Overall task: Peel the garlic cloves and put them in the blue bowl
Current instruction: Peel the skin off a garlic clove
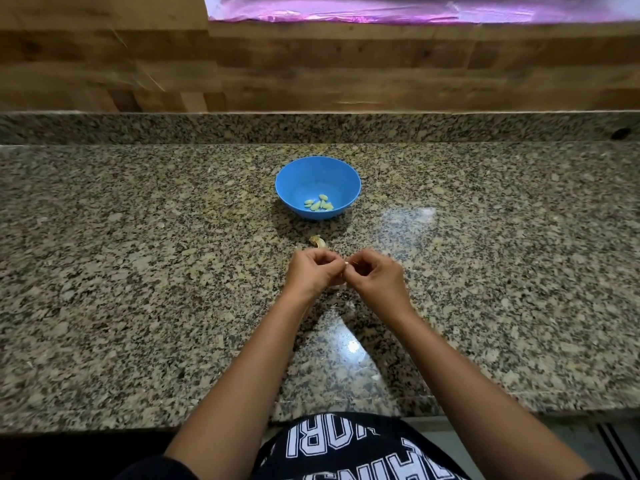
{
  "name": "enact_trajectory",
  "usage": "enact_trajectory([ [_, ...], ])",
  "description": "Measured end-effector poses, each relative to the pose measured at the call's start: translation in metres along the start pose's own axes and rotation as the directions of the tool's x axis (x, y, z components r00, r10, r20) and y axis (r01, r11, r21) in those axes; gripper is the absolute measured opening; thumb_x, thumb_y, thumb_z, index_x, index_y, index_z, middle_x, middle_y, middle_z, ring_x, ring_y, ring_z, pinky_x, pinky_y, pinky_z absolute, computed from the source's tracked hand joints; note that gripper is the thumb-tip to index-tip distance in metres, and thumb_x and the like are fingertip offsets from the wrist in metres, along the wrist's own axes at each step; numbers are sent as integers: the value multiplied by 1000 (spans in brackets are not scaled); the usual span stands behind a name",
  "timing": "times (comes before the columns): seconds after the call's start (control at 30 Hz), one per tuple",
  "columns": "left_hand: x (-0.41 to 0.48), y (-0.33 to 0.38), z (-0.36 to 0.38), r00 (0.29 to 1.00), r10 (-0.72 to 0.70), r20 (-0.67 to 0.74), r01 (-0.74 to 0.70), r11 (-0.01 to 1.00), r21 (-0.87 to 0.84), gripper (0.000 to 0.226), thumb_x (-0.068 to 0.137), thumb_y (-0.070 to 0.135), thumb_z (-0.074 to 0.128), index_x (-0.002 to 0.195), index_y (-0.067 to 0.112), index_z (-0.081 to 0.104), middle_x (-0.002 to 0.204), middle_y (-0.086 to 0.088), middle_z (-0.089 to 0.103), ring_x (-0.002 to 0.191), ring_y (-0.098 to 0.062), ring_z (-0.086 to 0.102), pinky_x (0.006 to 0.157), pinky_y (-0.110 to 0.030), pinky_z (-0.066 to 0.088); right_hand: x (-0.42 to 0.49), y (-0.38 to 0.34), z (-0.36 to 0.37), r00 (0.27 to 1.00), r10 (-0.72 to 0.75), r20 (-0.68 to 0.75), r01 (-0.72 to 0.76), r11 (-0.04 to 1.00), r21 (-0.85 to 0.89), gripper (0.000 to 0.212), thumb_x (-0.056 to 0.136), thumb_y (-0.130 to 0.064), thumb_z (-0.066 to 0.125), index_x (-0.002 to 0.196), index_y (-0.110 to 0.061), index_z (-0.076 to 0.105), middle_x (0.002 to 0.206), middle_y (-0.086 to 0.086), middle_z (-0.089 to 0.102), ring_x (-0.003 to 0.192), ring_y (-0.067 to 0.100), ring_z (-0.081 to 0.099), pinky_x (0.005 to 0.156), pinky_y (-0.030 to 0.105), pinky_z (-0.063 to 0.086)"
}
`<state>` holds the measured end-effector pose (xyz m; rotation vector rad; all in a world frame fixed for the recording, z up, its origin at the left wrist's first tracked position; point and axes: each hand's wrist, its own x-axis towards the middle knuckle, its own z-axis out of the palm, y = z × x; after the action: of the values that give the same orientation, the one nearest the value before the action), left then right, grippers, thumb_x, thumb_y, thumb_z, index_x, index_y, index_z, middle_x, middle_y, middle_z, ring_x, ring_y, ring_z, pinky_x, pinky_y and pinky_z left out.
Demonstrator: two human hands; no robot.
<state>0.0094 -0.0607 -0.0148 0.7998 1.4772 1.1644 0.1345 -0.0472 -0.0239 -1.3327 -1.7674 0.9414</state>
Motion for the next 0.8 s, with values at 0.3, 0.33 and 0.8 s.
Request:
enact_trajectory([
  [0.3, 0, 1, 3, 965, -260, 20, 255, 926, -280, 12, 88, 2, 59, 76, 0, 58, 70, -9, 61, 53, -12, 59, 50, -17, 53, -5, 2, 7, 997, 78, -4, -76, 984, 159, 7, 85, -10, 63, 79, -12, 65, 73, 5, 66, 70, 26, 66, 63, 37, 58],
  [0.33, 1, 1, 3, 958, -286, 26, 279, 906, -318, 12, 88, 1, 59, 77, -1, 58, 66, -8, 60, 48, -9, 56, 45, -15, 50, -4, 3, 7, 996, 93, 13, -94, 976, 198, 7, 86, -9, 62, 81, -14, 65, 75, 6, 67, 72, 27, 67, 66, 37, 59],
  [0.8, 5, -7, 0, 997, -73, -31, 73, 997, 6, 7, 89, -1, 58, 88, 3, 63, 85, -14, 67, 68, -20, 63, 64, -27, 56, 6, 1, -7, 843, 407, 351, -493, 325, 807, 12, 89, 6, 50, 95, 12, 59, 72, 14, 60, 60, 17, 55, 54, 18, 53],
])
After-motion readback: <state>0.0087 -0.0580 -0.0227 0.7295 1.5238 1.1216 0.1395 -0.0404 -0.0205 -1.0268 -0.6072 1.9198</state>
